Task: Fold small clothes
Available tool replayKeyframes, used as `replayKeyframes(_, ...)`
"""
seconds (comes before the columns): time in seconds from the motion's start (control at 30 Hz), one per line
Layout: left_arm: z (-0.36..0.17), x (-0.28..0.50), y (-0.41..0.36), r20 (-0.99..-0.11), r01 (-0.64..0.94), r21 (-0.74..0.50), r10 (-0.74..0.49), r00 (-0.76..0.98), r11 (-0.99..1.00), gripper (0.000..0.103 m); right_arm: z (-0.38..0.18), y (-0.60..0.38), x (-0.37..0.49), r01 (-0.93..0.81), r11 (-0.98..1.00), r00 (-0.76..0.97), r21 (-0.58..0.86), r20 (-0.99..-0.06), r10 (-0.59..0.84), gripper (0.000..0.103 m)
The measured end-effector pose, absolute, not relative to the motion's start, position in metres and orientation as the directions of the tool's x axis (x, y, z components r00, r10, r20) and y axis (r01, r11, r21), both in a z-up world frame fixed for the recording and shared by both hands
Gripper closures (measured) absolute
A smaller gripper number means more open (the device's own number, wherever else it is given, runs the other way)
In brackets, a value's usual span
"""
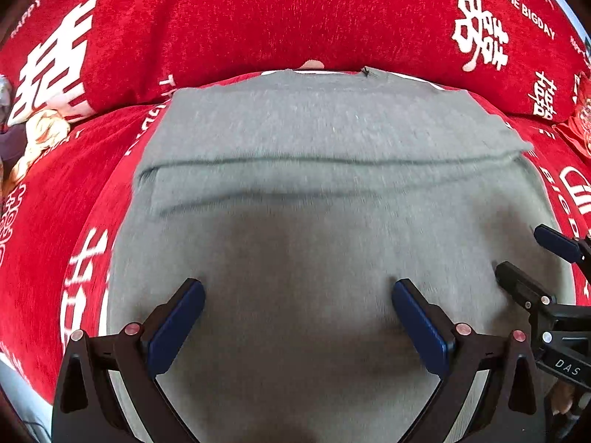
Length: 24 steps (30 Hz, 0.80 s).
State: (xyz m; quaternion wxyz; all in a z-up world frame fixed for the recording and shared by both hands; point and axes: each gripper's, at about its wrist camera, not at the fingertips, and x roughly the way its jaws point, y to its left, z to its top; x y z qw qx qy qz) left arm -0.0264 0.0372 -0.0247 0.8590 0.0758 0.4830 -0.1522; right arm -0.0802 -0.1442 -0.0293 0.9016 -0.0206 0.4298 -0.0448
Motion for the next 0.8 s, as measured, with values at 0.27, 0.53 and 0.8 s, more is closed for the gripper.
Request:
replayKeyframes(0.27,-0.034,-0.072,0.056,-0.825,0.35,-0.011,-0.207,0.526,0.937,0.001,-0.038,-0.139,-0.138,0.016,0.993,0.689,-0.117,-0.719,-0.096,0.022)
replayKeyframes(0.53,-0.037,-0.112,0.077,-0.841,0.345,-0.014,-0.198,0.504,0.938,0.001,-0.047,-0.141,-0.195,-0.012,0.982,0.708,-0.188,-0.695,-0.124,0.019)
replayKeyframes(0.8,-0.053,-0.166,0.032,-0.82,0.49,0.151,-0.168,0.548,0.858,0.0,-0.06,-0.07,-0.21,-0.247,0.899,0.73,-0.362,-0.68,-0.073,0.019)
